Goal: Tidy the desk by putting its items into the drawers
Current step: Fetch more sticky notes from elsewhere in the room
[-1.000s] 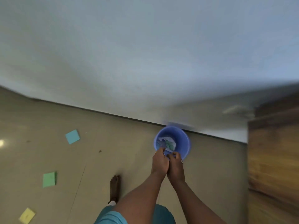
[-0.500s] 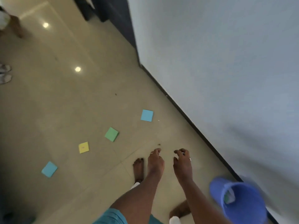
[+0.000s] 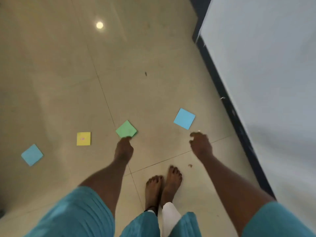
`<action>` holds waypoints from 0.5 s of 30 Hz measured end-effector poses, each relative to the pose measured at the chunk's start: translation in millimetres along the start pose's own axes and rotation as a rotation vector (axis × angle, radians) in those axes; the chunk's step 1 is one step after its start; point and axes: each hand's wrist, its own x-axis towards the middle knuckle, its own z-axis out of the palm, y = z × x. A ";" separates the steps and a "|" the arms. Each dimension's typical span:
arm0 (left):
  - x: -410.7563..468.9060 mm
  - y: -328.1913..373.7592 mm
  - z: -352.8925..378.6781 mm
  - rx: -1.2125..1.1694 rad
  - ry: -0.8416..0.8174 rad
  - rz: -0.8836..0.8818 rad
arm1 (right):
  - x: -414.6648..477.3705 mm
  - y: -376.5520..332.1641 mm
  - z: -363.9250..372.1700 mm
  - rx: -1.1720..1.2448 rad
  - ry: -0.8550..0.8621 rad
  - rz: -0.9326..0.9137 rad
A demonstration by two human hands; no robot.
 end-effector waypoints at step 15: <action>195.9 -72.0 81.8 0.164 0.055 -0.159 | 217.1 18.6 103.1 -0.235 0.188 0.080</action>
